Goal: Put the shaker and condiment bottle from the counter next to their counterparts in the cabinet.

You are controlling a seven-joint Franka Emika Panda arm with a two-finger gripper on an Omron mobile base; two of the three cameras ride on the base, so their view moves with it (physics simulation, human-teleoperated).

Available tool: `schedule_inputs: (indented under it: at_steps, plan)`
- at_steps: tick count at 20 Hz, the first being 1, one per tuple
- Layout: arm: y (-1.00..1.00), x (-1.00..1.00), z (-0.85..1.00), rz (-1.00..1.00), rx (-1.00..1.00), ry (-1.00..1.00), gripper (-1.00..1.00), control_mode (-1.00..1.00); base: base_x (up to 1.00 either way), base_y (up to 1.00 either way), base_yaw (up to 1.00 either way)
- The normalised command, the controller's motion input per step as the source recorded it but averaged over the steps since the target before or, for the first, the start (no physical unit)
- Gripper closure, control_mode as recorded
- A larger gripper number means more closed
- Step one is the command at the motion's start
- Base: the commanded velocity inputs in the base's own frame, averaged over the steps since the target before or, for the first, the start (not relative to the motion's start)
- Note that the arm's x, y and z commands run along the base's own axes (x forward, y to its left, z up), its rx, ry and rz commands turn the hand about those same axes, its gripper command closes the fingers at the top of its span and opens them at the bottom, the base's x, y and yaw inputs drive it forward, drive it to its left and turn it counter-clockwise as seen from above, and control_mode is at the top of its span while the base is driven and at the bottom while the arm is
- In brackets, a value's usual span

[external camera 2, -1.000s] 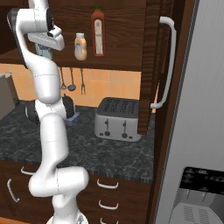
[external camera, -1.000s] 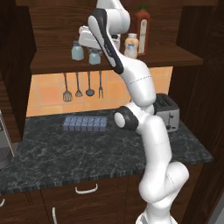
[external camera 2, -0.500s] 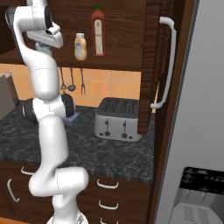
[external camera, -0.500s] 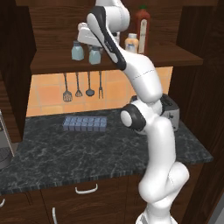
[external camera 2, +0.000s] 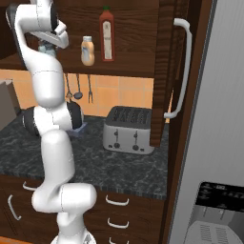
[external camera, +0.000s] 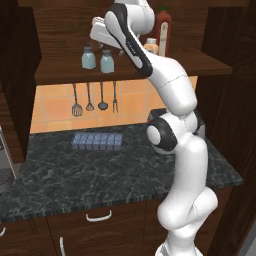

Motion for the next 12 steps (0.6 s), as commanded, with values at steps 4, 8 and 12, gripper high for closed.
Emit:
schedule_inputs:
  at_steps: [4, 8, 12]
  plan:
    - [0.03, 0.02, 0.73, 0.0, 0.0, 0.09, -1.0, -1.0, 0.0, 0.0, 0.0]
    - [0.13, -0.56, 0.09, 0.0, -0.01, 0.07, -1.0, -1.0, 0.0, 0.0, 0.0]
    - [0.1, -1.0, -0.26, 0.0, -0.03, 0.0, -1.0, -1.0, 0.0, 0.0, 0.0]
